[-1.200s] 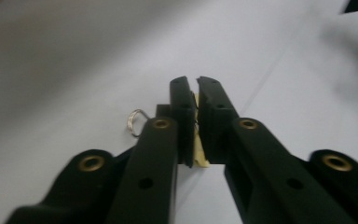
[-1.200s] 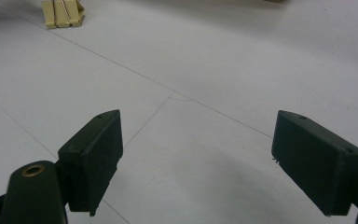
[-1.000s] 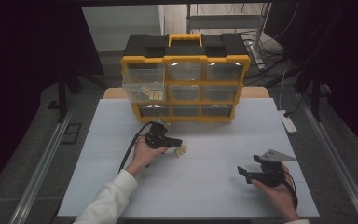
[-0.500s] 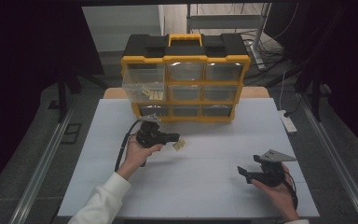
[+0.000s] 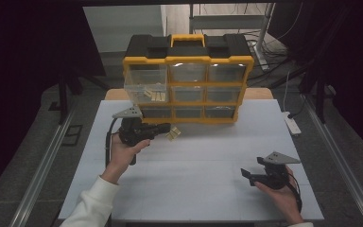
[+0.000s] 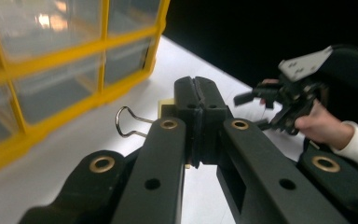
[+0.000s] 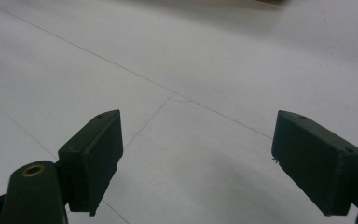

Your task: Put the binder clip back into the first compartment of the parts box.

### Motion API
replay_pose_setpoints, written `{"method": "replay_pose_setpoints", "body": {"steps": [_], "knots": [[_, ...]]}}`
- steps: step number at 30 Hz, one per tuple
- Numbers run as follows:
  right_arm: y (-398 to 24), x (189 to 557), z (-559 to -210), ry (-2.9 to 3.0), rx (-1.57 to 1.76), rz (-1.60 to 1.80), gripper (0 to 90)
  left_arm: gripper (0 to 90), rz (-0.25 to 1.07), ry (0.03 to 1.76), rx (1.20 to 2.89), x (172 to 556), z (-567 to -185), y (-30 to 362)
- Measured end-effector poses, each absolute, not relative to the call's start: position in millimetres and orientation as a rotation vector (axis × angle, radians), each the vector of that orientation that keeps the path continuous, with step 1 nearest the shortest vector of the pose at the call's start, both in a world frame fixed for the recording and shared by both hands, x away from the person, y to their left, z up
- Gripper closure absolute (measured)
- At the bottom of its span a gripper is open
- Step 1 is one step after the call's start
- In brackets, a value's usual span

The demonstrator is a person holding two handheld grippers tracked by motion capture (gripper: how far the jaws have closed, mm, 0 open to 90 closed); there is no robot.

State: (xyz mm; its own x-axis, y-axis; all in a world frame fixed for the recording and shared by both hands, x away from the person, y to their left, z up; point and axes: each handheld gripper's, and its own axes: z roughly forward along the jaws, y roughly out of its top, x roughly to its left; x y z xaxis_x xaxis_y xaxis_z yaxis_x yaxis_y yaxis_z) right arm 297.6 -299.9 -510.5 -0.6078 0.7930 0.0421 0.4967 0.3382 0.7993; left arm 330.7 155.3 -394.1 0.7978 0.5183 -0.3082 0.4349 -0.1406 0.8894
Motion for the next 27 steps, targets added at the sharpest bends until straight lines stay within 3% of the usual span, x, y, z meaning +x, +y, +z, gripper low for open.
{"method": "replay_pose_setpoints", "body": {"steps": [27], "knots": [[-300, 297, -510, 2.252, 1.140, 1.155, 16.7, 89.6, 0.209, 0.645, 1.682, 317, -316, 166]]}}
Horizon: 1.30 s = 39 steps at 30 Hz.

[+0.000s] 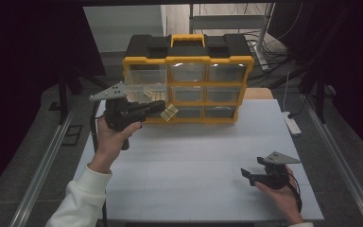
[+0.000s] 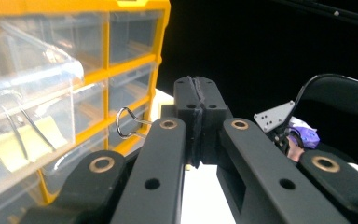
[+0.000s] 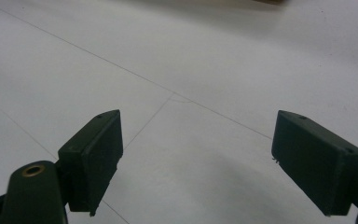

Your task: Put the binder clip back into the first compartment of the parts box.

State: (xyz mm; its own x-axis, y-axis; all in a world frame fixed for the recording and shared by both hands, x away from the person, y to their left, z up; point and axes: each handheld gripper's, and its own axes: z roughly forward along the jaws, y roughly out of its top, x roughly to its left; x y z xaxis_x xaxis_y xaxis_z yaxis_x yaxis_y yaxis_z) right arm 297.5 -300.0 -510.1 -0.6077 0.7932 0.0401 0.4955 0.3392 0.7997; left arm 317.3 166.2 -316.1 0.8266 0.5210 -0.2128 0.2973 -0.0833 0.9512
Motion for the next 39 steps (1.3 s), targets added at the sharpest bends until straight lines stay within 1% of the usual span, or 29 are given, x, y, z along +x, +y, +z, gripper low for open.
{"method": "replay_pose_setpoints", "body": {"steps": [14, 21, 30, 39], "knots": [[-300, 298, -510, 2.253, 1.139, 1.153, 16.7, 89.5, 0.278, 0.637, 1.681, 324, -283, 166], [-300, 298, -510, 2.254, 1.139, 1.154, 16.7, 89.5, 0.284, 0.647, 1.650, 331, -271, 171], [-300, 298, -510, 2.253, 1.140, 1.156, 16.7, 89.5, 0.315, 0.691, 1.638, 344, -258, 180], [-300, 298, -511, 2.257, 1.142, 1.154, 16.7, 89.5, 0.363, 0.756, 1.627, 361, -260, 188]]}}
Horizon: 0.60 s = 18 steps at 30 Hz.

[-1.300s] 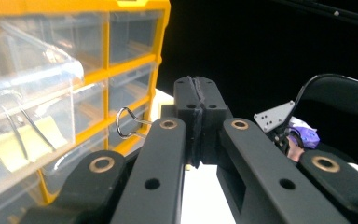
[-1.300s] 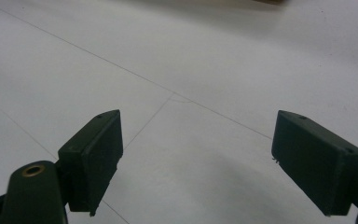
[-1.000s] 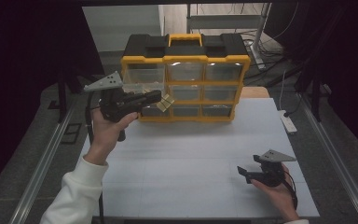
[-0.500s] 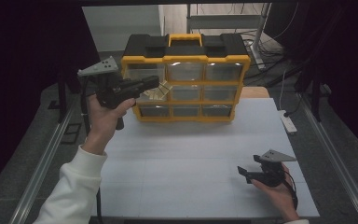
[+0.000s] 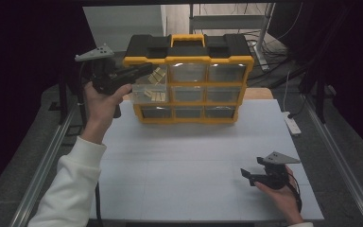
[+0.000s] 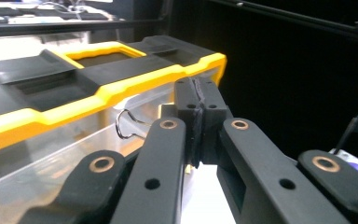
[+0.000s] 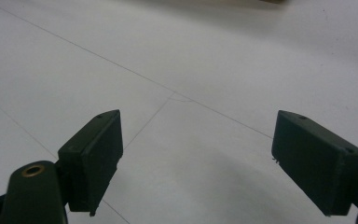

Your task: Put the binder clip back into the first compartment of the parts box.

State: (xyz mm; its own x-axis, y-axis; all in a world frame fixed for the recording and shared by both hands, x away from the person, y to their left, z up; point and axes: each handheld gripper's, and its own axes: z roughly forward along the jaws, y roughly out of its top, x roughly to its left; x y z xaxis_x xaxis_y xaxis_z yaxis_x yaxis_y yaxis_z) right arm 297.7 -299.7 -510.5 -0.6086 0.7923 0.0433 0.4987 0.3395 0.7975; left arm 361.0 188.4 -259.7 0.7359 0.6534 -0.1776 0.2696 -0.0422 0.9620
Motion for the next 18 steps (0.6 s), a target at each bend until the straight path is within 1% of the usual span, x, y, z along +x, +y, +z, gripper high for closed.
{"method": "replay_pose_setpoints", "body": {"steps": [7, 12, 13, 14, 15, 18], "knots": [[-300, 298, -511, 2.257, 1.143, 1.158, 16.7, 89.5, 0.406, 0.845, 1.643, 383, -270, 194], [-301, 298, -511, 2.258, 1.144, 1.167, 16.7, 89.0, 0.395, 0.852, 1.657, 390, -275, 194], [-301, 298, -511, 2.260, 1.143, 1.172, 16.7, 87.3, 0.392, 0.850, 1.660, 391, -276, 193], [-301, 299, -511, 2.261, 1.143, 1.175, 16.7, 82.4, 0.392, 0.848, 1.663, 392, -277, 192], [-301, 299, -511, 2.261, 1.142, 1.176, 16.7, 75.0, 0.394, 0.842, 1.670, 392, -277, 191], [-302, 299, -511, 2.265, 1.141, 1.190, 16.7, 49.6, 0.382, 0.823, 1.674, 383, -280, 188]]}}
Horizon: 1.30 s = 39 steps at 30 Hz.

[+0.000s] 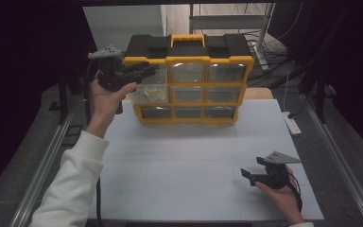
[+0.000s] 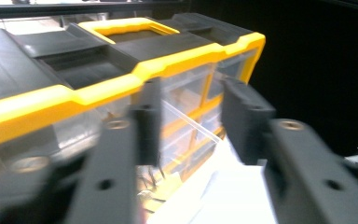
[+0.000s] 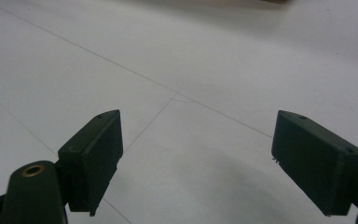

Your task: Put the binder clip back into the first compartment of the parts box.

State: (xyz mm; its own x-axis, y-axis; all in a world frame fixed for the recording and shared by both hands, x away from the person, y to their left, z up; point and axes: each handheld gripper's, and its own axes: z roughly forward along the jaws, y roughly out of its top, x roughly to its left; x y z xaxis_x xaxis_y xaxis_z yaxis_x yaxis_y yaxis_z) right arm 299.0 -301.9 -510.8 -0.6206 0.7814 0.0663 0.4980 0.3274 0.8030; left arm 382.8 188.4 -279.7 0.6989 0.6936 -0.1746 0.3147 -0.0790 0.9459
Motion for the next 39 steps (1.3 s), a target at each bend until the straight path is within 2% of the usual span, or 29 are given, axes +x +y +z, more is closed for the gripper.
{"method": "replay_pose_setpoints", "body": {"steps": [4, 7, 15, 23, 31, 39], "knots": [[-303, 300, -511, 2.275, 1.138, 1.194, 16.7, 32.8, 0.402, 0.809, 1.676, 362, -285, 188], [-303, 300, -511, 2.276, 1.136, 1.200, 16.7, 29.5, 0.402, 0.803, 1.682, 351, -291, 190], [-301, 296, -510, 2.264, 1.140, 1.183, 16.7, 26.1, 0.385, 0.788, 1.688, 309, -322, 201], [-301, 296, -509, 2.259, 1.146, 1.175, 16.8, 23.8, 0.404, 0.802, 1.748, 288, -359, 202], [-301, 297, -510, 2.261, 1.141, 1.175, 16.8, 23.5, 0.356, 0.885, 1.768, 266, -423, 210], [-300, 297, -510, 2.258, 1.135, 1.177, 16.8, 22.4, 0.347, 0.996, 1.818, 262, -488, 224]]}}
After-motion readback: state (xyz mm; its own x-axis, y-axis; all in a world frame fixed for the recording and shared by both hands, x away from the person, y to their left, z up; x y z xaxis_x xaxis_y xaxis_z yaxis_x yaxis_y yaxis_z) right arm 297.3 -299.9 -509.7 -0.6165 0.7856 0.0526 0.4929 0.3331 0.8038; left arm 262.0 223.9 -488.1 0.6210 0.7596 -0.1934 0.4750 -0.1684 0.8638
